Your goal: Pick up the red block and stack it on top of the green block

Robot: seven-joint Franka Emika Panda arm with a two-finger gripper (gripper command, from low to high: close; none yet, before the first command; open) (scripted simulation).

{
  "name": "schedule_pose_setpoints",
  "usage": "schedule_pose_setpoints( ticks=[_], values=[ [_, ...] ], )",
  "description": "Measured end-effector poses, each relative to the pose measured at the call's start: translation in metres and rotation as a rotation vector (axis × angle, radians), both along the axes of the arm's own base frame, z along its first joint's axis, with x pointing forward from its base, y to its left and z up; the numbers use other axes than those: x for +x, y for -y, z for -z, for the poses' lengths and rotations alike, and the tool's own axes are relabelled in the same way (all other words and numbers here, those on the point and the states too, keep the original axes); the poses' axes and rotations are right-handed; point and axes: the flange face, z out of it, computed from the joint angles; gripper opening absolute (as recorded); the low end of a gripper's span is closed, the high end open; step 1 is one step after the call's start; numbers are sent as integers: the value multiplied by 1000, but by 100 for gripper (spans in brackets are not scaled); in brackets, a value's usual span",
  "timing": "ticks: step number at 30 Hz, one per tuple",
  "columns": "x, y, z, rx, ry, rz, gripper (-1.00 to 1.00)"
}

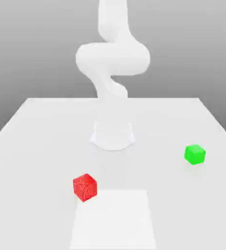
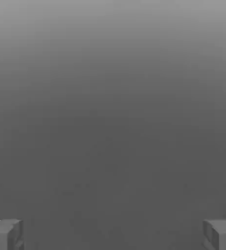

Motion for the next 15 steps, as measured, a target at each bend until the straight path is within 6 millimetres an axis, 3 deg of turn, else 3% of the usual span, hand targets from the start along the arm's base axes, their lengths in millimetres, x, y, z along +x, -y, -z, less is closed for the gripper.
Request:
schedule_pose_setpoints(
  ticks=[3, 7, 11, 15],
  values=[
    [29, 12, 74, -86, -116, -67, 0],
    [45, 31, 174, -168, -271, -167, 0],
    [37, 51, 271, -214, -420, -280, 0],
    [8, 67, 357, -225, -555, -404, 0]
  ],
)
